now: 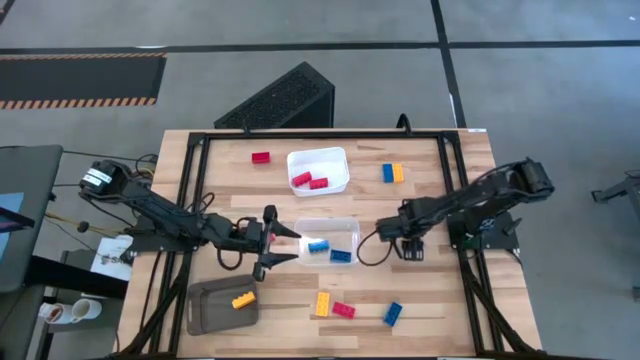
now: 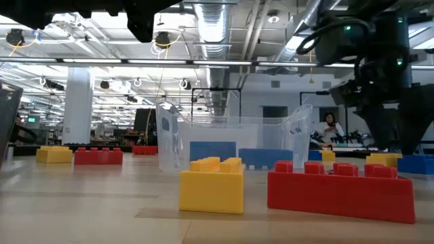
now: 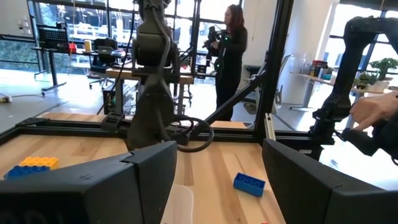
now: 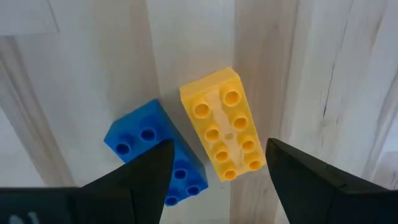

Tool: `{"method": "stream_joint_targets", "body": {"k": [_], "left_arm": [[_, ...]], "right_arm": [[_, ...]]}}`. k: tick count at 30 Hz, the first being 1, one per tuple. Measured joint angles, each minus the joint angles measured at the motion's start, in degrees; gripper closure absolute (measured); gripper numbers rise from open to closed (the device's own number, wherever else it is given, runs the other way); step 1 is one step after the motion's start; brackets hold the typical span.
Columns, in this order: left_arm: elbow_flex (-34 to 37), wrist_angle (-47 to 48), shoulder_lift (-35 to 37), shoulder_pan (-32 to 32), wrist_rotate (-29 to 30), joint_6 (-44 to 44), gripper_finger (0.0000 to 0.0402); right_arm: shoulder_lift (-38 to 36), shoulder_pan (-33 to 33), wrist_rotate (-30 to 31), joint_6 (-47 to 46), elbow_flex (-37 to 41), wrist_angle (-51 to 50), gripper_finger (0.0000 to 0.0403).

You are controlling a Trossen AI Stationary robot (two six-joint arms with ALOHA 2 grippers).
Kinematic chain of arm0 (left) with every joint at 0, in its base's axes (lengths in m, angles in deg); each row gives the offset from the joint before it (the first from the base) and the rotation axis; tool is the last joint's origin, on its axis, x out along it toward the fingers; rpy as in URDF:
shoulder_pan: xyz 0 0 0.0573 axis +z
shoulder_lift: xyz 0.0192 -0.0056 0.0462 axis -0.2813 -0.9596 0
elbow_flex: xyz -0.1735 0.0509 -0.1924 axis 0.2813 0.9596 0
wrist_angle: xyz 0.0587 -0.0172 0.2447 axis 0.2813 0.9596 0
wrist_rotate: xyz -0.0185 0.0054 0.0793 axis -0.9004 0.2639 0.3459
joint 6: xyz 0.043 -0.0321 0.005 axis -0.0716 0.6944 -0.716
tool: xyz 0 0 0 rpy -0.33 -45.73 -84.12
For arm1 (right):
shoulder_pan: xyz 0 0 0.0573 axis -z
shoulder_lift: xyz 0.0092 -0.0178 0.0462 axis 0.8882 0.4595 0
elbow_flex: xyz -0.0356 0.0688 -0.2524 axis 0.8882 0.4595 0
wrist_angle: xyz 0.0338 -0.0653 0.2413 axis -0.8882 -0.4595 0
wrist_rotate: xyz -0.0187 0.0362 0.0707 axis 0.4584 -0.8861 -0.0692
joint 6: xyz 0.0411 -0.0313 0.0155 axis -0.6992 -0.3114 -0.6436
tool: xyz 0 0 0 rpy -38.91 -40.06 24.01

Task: Sort & place blocks by color
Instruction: Put the yellow game piece into the black bin

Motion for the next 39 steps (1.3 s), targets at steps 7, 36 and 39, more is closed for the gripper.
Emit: {"method": "stream_joint_targets", "body": {"k": [7,36,39], "left_arm": [[0.0,0.4,0.0,0.0,-0.4,0.4,0.0178],[0.0,1.0,0.0,0.0,-0.8,1.6,0.0178],[0.0,1.4,0.0,0.0,-1.5,2.0,0.0178]], "right_arm": [[-0.7,2.9,0.1,1.0,-1.1,1.8,0.0122],[-1.0,3.6,0.0,4.3,-3.1,-0.8,0.0122],[-1.0,5.9,-0.6,5.3,-2.3,-0.8,0.0122]]}}
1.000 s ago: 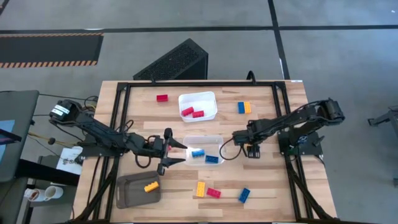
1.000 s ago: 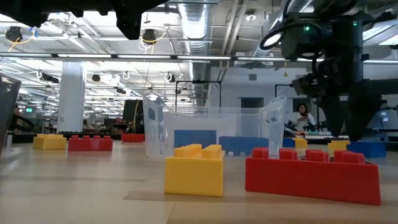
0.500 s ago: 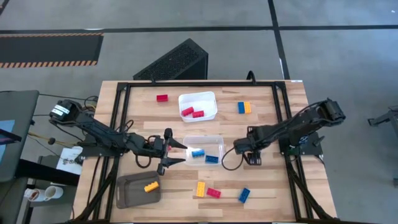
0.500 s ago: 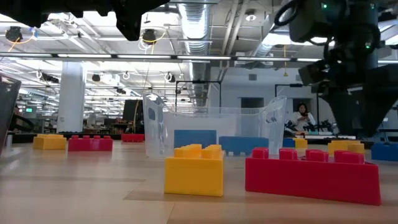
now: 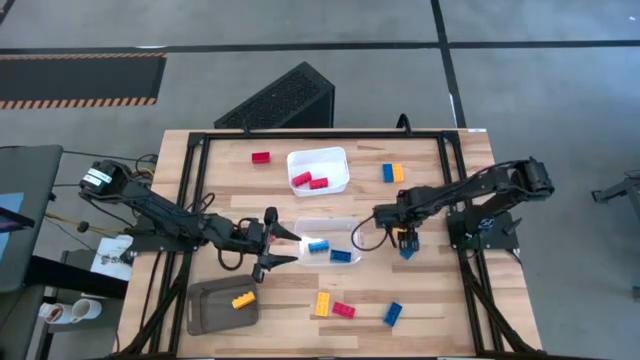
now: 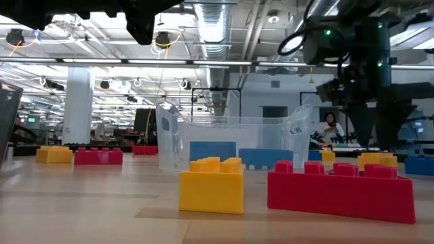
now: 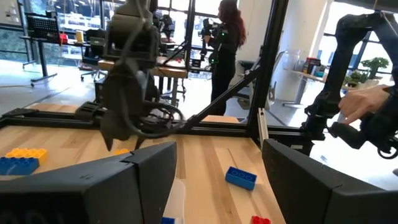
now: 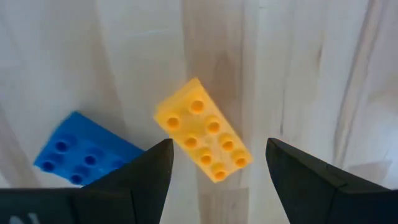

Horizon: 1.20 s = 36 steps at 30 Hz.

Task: Sort & place blocks by color
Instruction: Put the yellow game piece into the black bin

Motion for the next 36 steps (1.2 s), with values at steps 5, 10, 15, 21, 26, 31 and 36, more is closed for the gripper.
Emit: {"method": "stream_joint_targets", "body": {"k": [5,10,15,21,26,31,36], "left_arm": [[0.0,0.2,0.0,0.0,0.0,0.0,0.0178],[0.0,0.3,0.0,0.0,0.0,0.0,0.0178],[0.0,0.2,0.0,0.0,0.0,0.0,0.0178],[0.0,0.1,0.0,0.0,0.0,0.5,0.0178],[0.0,0.1,0.0,0.0,0.0,0.5,0.0178],[0.0,0.1,0.0,0.0,0.0,0.5,0.0178],[0.0,0.1,0.0,0.0,-0.1,0.7,0.0178]], "right_arm": [[0.0,1.7,-2.3,3.3,2.1,3.9,0.0122],[0.0,2.1,-3.1,3.7,3.5,5.9,0.0122],[0.0,2.2,-3.0,3.7,3.5,7.6,0.0122],[0.0,2.2,-3.2,3.3,3.4,8.7,0.0122],[0.0,2.2,-3.1,2.7,3.4,8.0,0.0122],[0.3,2.6,-2.9,1.5,3.4,8.3,0.0122],[4.6,2.9,-2.7,1.2,3.3,9.0,0.0122]]}}
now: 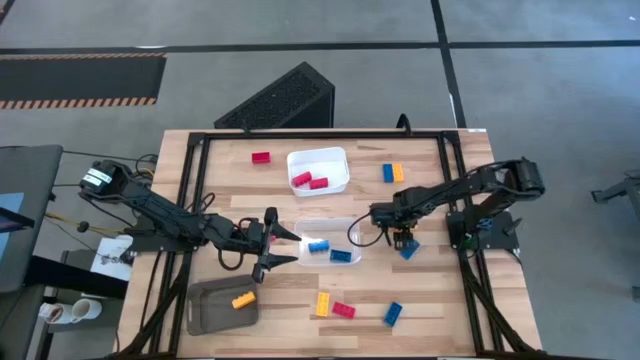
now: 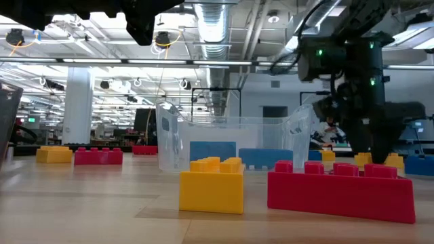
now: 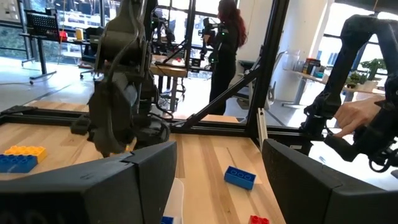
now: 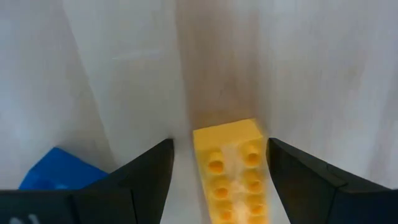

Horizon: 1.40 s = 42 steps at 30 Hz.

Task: Sort & place blocks by color
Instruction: Put the yellow game piece into the black bin

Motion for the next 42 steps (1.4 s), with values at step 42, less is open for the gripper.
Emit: {"method": "stream_joint_targets", "body": {"k": [42], "left_arm": [[0.0,0.9,-0.1,0.0,0.0,2.4,0.0171]], "right_arm": [[-19.6,-17.3,8.4,-1.0,0.0,66.1,0.027]]}}
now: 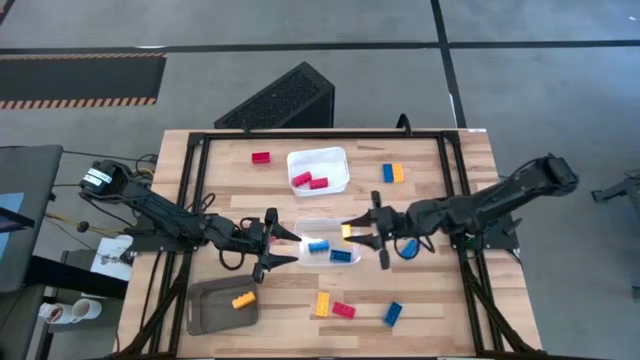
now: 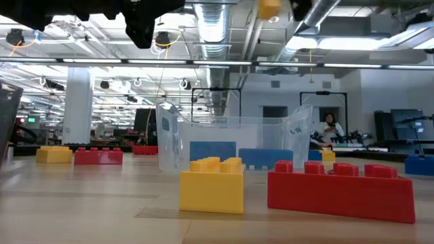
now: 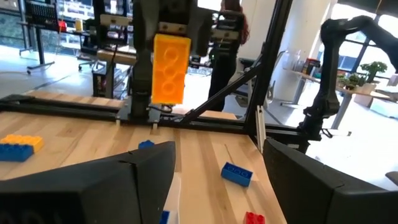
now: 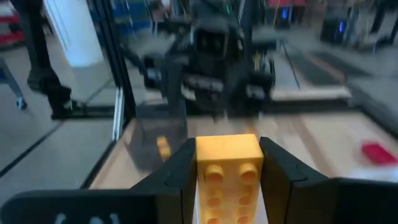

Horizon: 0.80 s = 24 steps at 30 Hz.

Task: Sort & place blocks by color
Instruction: Put the yellow game piece into the black bin

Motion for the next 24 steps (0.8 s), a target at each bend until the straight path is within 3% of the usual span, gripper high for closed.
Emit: {"method": "stream_joint_targets", "body": {"k": [11,24], "left_arm": [[0.0,0.8,0.0,0.0,2.0,-0.2,0.0143],[0.0,2.1,0.0,0.1,7.4,-0.1,0.0124]], "right_arm": [[18.0,1.0,-1.0,0.5,-0.1,28.4,0.0266],[27.1,3.1,-4.3,-1.3,-8.8,30.6,0.0267]]}}
